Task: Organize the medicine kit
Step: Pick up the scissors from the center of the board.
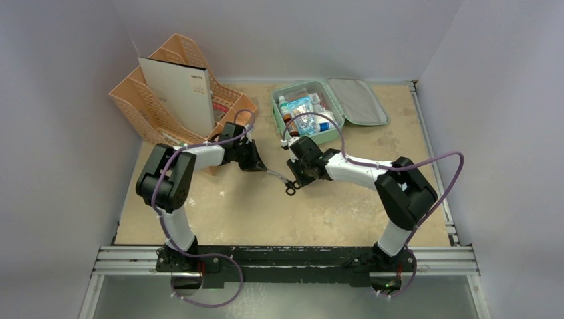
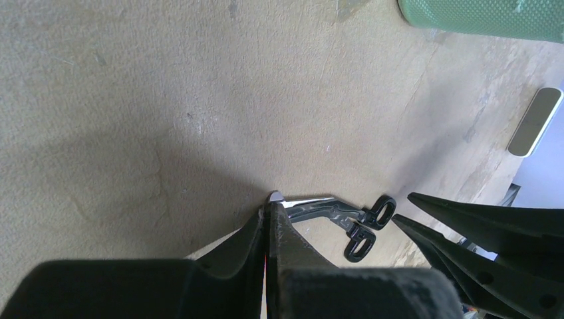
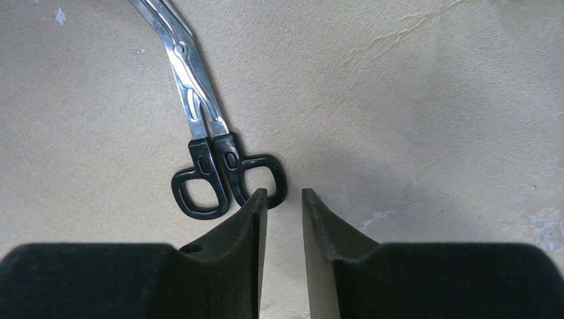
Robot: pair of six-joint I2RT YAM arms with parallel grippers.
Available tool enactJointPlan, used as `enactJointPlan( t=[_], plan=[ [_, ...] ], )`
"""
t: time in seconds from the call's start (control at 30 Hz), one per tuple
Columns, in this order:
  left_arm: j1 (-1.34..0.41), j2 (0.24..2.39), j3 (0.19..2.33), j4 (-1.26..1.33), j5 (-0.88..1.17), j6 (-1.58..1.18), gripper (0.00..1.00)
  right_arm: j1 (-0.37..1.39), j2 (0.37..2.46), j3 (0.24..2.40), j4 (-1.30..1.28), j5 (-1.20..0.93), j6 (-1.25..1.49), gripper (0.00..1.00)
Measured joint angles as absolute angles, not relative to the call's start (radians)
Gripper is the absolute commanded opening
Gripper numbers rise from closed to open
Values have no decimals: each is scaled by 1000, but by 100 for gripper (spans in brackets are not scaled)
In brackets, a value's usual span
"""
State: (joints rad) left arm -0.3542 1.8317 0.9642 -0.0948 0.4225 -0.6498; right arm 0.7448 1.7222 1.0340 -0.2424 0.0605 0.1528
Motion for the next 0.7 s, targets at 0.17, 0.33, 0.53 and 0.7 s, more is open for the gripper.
enactJointPlan(
  t=[0.17, 0.33, 0.53, 0.7],
  plan=[
    [-354, 1832, 964, -95, 423, -650, 0, 745, 1736, 1036, -243, 60, 157, 28],
    [-355, 1810, 964, -123, 416, -650, 0, 745, 1737, 1038, -253, 60, 162, 29],
    [-358, 1737, 993, -166, 409, -649, 3, 745, 1684, 1038, -267, 62, 177, 34],
    [-367, 1739, 1047, -162, 408, -638, 6, 745, 1624, 1038, -268, 62, 187, 39]
  ],
)
